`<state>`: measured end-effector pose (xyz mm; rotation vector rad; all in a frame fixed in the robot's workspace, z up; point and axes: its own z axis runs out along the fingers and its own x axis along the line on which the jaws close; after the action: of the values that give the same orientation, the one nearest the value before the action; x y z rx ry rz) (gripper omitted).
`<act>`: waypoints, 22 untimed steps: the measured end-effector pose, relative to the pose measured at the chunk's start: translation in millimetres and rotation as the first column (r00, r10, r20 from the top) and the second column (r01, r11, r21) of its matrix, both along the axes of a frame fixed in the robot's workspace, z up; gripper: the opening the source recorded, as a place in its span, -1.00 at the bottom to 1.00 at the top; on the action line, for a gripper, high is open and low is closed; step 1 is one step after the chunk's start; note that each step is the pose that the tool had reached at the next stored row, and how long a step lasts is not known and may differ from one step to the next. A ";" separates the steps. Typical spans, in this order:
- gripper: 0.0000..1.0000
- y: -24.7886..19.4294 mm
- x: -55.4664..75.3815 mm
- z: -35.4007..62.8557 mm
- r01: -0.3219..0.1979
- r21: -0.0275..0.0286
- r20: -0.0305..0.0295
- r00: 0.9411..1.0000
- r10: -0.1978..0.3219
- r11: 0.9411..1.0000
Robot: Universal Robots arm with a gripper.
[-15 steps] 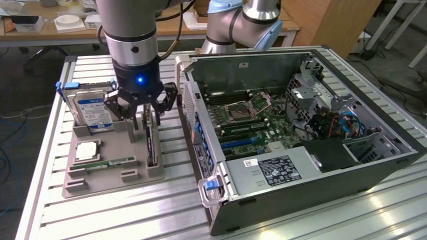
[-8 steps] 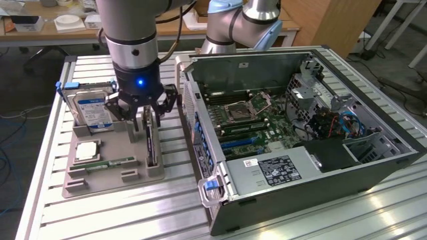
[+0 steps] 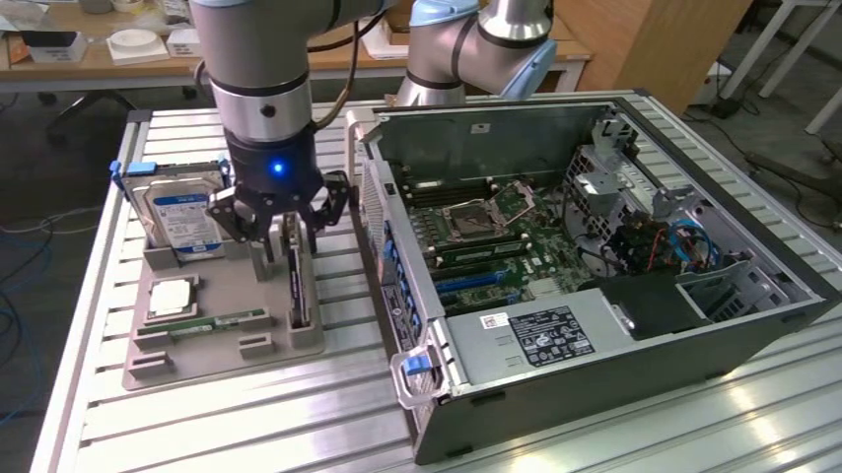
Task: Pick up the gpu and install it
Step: 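Pick up the gpu and move the gpu toward the slot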
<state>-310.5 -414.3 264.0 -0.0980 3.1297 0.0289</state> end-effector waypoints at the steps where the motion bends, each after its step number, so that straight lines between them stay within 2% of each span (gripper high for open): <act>1: 0.06 0.0 0.0 -0.9 0.000 0.000 0.000 1.000 0.000 1.000; 22: 0.06 0.0 0.0 -15.3 0.000 0.000 0.000 1.000 0.000 1.000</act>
<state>-310.5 -414.3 248.7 -0.0980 3.1297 0.0288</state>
